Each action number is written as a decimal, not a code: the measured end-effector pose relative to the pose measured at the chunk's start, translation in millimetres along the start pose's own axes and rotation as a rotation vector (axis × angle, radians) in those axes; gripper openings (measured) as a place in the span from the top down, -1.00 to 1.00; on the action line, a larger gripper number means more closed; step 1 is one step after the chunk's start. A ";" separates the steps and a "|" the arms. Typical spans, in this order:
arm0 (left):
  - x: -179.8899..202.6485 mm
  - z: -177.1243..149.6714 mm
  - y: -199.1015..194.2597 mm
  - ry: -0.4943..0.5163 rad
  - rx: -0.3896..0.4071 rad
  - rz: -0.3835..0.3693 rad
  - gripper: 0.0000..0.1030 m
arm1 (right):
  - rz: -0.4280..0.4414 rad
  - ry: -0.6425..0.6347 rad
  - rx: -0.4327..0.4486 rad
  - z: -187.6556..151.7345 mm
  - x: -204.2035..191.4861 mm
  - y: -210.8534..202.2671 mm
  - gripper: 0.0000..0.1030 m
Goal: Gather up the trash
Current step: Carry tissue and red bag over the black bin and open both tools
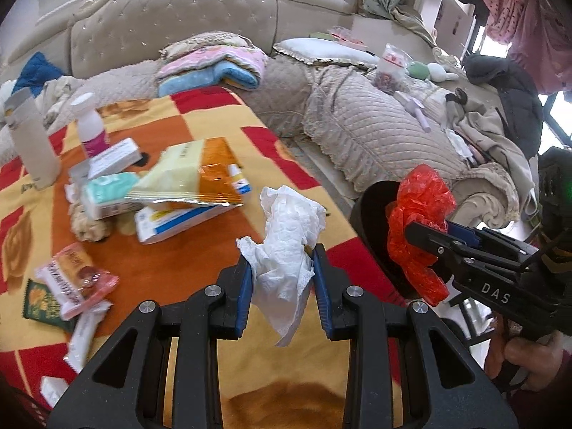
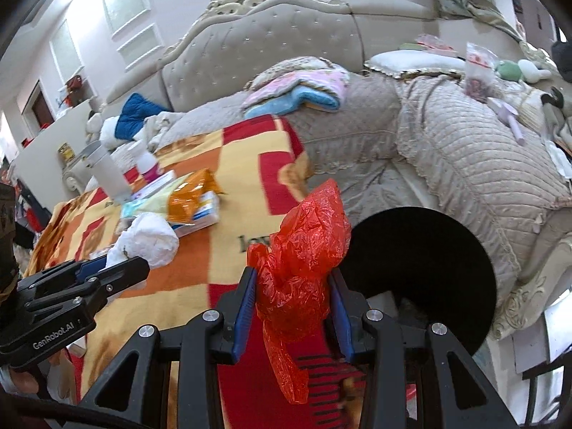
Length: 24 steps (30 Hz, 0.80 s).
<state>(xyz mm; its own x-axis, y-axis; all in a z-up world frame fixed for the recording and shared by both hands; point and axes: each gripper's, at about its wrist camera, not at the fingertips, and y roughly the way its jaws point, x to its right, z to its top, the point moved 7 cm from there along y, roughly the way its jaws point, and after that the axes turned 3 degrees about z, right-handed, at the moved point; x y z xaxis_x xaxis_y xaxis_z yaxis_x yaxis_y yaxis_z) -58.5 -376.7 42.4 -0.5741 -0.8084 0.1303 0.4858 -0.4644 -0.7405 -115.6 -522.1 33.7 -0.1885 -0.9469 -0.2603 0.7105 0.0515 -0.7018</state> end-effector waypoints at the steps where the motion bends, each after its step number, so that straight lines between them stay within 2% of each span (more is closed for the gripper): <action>1: 3.8 1.8 2.9 -0.003 -0.004 -0.013 0.45 | -0.006 0.003 0.000 0.9 4.1 0.2 0.27; 6: 26.7 9.7 18.7 0.004 -0.027 -0.057 0.45 | -0.078 0.018 0.004 3.1 36.6 -0.9 0.27; 14: 63.5 18.6 46.4 0.011 -0.052 -0.129 0.45 | -0.125 0.102 -0.014 0.3 85.7 7.3 0.27; 24: 95.5 17.3 71.1 0.039 -0.077 -0.168 0.44 | -0.156 0.142 -0.037 -9.1 108.9 16.2 0.27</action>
<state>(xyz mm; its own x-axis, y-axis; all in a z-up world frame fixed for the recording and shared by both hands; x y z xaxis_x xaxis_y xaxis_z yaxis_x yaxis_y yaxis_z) -67.3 -493.2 13.6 -0.6689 -0.7063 0.2317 0.3301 -0.5615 -0.7587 -130.8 -621.6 -12.0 -0.3897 -0.8902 -0.2359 0.6401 -0.0777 -0.7644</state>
